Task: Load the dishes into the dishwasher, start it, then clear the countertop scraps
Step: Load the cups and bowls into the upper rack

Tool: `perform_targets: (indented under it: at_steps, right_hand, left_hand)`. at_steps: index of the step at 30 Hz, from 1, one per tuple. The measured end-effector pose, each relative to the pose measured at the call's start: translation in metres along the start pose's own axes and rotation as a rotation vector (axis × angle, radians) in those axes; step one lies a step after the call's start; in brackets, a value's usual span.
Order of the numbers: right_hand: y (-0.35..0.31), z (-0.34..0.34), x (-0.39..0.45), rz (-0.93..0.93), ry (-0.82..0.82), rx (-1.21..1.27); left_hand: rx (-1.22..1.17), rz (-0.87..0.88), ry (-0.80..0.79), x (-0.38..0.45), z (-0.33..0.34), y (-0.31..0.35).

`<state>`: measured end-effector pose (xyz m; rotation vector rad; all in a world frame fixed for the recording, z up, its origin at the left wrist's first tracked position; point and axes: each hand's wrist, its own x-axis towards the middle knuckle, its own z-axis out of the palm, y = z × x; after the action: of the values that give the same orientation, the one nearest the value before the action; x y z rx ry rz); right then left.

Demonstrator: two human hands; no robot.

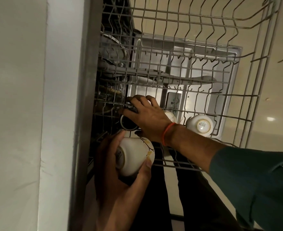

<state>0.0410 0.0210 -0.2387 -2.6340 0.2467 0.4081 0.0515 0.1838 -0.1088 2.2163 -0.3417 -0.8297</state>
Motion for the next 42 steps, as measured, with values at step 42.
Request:
perform_targets:
  at_steps: [42]
  right_hand:
    - [0.072,-0.051,-0.066,0.367,0.167,0.454]
  left_hand:
    - [0.273,0.067,0.18,0.175,0.085,-0.004]
